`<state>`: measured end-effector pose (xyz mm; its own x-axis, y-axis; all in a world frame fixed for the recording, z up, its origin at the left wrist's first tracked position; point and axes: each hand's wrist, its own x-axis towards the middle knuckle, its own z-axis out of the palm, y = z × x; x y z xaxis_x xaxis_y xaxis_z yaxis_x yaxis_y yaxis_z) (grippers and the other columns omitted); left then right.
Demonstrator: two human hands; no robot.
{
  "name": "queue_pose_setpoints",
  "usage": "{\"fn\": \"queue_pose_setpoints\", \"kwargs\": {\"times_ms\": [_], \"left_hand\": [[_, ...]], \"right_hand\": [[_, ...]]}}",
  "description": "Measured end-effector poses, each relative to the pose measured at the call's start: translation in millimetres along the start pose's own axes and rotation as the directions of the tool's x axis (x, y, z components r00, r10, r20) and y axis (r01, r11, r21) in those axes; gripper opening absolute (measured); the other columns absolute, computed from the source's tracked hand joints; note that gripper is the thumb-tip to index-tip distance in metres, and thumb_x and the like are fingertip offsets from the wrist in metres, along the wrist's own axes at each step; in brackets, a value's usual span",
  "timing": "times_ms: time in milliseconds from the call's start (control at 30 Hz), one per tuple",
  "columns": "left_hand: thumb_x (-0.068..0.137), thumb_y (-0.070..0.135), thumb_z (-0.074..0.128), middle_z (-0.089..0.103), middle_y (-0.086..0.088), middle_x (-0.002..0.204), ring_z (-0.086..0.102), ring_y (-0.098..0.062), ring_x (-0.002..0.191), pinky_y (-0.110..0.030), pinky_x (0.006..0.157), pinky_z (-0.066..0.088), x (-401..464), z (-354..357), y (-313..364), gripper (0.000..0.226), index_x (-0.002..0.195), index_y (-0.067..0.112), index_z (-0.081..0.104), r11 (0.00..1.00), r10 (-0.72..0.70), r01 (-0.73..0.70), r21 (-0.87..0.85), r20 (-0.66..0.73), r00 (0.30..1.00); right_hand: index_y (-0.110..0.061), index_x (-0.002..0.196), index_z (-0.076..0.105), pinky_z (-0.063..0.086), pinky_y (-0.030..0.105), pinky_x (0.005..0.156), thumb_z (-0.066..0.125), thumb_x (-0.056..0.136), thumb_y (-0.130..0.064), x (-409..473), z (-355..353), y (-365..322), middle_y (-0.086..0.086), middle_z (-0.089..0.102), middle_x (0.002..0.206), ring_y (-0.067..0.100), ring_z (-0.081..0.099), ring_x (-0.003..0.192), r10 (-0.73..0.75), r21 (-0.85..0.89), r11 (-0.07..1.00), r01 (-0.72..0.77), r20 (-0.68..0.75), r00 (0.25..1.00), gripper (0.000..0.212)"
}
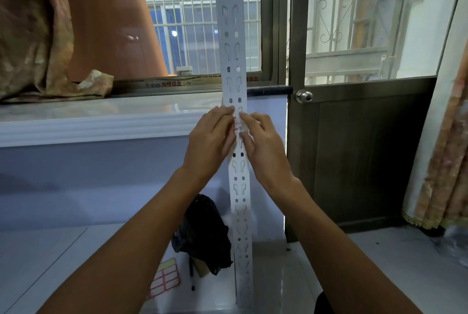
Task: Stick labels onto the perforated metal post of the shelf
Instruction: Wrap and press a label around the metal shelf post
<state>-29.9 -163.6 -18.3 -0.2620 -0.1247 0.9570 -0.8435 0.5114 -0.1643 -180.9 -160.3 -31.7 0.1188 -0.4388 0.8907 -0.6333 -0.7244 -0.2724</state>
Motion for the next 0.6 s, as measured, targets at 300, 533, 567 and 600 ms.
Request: {"fn": "queue_pose_setpoints", "kwargs": {"times_ms": [300,533,567,600], "left_hand": [[0.092,0.006,0.069,0.068,-0.010,0.129,0.062,-0.022,0.124,-0.040,0.114,0.043,6,-4,-8,0.011,0.101,0.001,0.072,0.985,0.095,-0.078,-0.156,0.101,0.990],[0.092,0.004,0.067,0.066,-0.010,0.131,0.060,-0.023,0.127,-0.041,0.114,0.043,4,-15,-24,0.017,0.108,0.001,0.072,0.987,0.107,-0.092,-0.131,0.114,0.988],[0.093,0.004,0.066,0.065,-0.011,0.133,0.059,-0.023,0.129,-0.042,0.114,0.042,3,-14,-23,0.019,0.110,0.001,0.072,0.986,0.115,-0.098,-0.132,0.130,0.985],[0.093,0.005,0.065,0.063,-0.011,0.136,0.056,-0.024,0.132,-0.043,0.115,0.041,1,-13,-23,0.021,0.113,0.001,0.072,0.986,0.125,-0.106,-0.133,0.146,0.981]], "right_hand": [[-0.008,0.112,0.067,0.056,0.037,0.068,0.076,0.082,0.004,6,-5,20,0.005,0.061,0.098,0.021,0.057,0.091,-0.192,-0.200,0.960,0.198,0.048,0.980,0.033],[-0.005,0.105,0.066,0.056,0.035,0.068,0.077,0.083,-0.003,30,-8,22,0.009,0.063,0.102,0.022,0.058,0.090,-0.372,-0.351,0.835,0.425,0.210,0.904,0.025],[-0.004,0.104,0.065,0.056,0.035,0.068,0.076,0.084,-0.001,31,-9,24,0.009,0.062,0.100,0.023,0.057,0.089,-0.393,-0.365,0.816,0.448,0.217,0.893,0.024],[-0.004,0.103,0.064,0.055,0.035,0.069,0.075,0.084,0.000,31,-9,26,0.010,0.061,0.099,0.023,0.057,0.088,-0.417,-0.379,0.796,0.472,0.223,0.881,0.022]]}}
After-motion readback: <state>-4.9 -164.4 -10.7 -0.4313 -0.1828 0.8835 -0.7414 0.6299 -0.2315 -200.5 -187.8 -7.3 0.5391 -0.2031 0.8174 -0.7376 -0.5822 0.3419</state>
